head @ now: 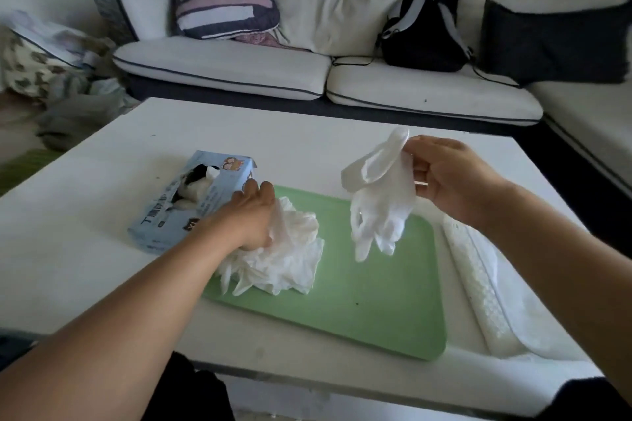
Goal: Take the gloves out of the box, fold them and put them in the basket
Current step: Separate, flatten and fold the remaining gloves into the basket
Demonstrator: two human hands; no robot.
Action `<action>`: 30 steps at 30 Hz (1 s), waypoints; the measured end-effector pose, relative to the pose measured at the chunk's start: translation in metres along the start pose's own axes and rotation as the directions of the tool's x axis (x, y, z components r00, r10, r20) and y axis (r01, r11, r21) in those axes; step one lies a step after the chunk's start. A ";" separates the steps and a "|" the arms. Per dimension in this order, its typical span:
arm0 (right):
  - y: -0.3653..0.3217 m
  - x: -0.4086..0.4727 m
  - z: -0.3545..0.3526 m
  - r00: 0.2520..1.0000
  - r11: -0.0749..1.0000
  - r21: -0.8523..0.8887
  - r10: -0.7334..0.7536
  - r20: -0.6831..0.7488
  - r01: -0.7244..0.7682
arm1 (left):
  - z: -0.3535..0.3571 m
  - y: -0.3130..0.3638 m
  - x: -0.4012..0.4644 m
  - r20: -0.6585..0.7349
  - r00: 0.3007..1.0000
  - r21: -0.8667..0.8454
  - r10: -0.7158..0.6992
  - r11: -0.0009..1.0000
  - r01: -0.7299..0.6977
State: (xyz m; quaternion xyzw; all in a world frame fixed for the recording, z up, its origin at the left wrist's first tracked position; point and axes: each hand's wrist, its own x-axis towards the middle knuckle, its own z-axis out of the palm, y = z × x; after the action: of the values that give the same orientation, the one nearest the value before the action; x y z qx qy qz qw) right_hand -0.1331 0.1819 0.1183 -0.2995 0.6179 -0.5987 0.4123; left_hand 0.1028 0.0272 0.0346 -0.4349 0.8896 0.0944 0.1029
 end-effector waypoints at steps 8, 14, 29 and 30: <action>0.001 -0.019 0.001 0.979 0.985 0.073 0.166 -0.116 -0.158 | -0.044 0.083 -0.039 -0.197 0.924 -0.885 0.327 0.346 -0.311; 0.019 -0.037 0.001 0.977 0.992 -0.009 0.128 0.170 -0.129 | -0.033 0.127 -0.028 -0.116 0.928 -0.988 0.354 0.052 -0.144; 0.012 -0.022 -0.046 0.922 0.984 -0.153 0.138 0.362 -0.087 | -0.040 0.130 -0.026 0.134 0.933 -0.968 0.333 -0.158 0.195; 0.012 -0.022 -0.045 0.933 0.988 -0.123 0.130 0.336 -0.094 | -0.040 0.130 -0.026 0.132 0.937 -0.976 0.323 -0.122 0.180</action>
State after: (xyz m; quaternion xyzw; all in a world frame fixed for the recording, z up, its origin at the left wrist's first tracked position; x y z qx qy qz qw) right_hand -0.1600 0.2246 0.1071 -0.3847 0.5832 -0.4796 0.5309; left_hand 0.0112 0.1152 0.0897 -0.2899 0.5067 0.8038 -0.1143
